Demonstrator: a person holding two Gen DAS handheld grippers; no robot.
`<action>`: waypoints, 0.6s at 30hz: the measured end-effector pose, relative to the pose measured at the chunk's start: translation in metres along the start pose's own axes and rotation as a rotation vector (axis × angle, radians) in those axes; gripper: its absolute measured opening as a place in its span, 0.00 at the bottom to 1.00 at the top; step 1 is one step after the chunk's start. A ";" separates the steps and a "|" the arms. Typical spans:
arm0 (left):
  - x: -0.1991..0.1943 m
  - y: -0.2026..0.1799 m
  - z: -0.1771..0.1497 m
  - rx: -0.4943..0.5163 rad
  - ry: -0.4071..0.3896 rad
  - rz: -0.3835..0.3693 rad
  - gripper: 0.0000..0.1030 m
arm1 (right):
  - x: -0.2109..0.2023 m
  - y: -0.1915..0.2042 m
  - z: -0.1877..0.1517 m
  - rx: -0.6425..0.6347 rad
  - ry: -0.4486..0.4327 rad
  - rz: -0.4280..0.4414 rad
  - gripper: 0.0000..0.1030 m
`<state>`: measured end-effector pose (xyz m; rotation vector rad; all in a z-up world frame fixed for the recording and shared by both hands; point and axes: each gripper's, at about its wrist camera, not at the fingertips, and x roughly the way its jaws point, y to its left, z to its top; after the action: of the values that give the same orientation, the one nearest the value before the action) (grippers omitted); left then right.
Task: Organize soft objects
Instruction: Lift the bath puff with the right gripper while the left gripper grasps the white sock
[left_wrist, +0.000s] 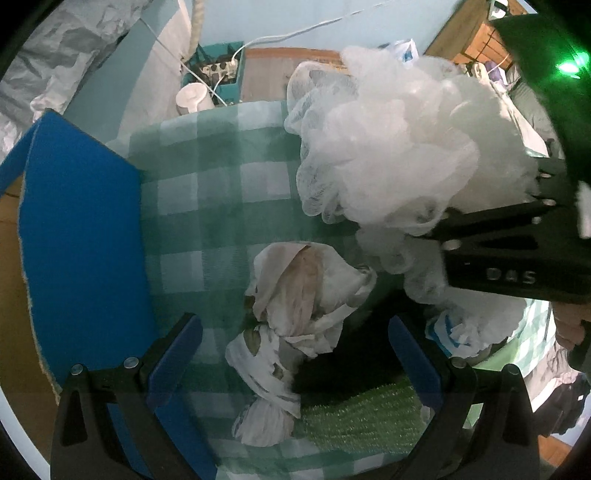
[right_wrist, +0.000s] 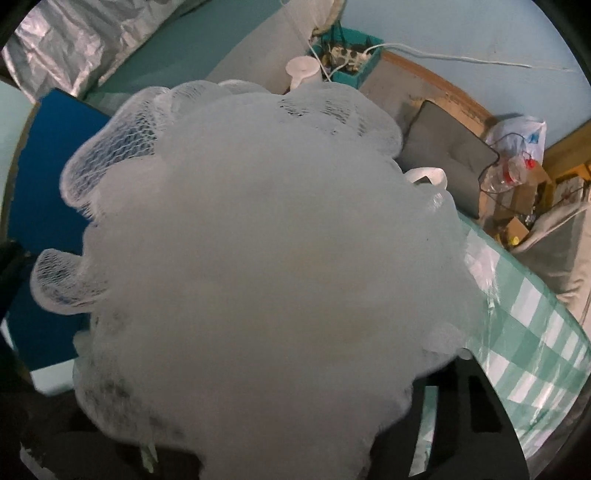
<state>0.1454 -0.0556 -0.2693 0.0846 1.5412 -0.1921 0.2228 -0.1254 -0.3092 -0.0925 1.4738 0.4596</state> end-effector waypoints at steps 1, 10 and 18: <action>0.003 0.001 0.004 -0.003 0.005 0.000 0.99 | -0.002 0.000 -0.002 0.005 -0.008 0.008 0.55; 0.017 0.010 0.017 -0.048 0.036 -0.052 0.98 | -0.026 -0.008 -0.018 0.041 -0.113 0.044 0.51; 0.039 0.024 0.036 -0.092 0.078 -0.066 0.79 | -0.041 -0.008 -0.036 0.040 -0.165 0.044 0.51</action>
<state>0.1858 -0.0405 -0.3084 -0.0320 1.6291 -0.1714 0.1909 -0.1542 -0.2755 0.0100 1.3245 0.4621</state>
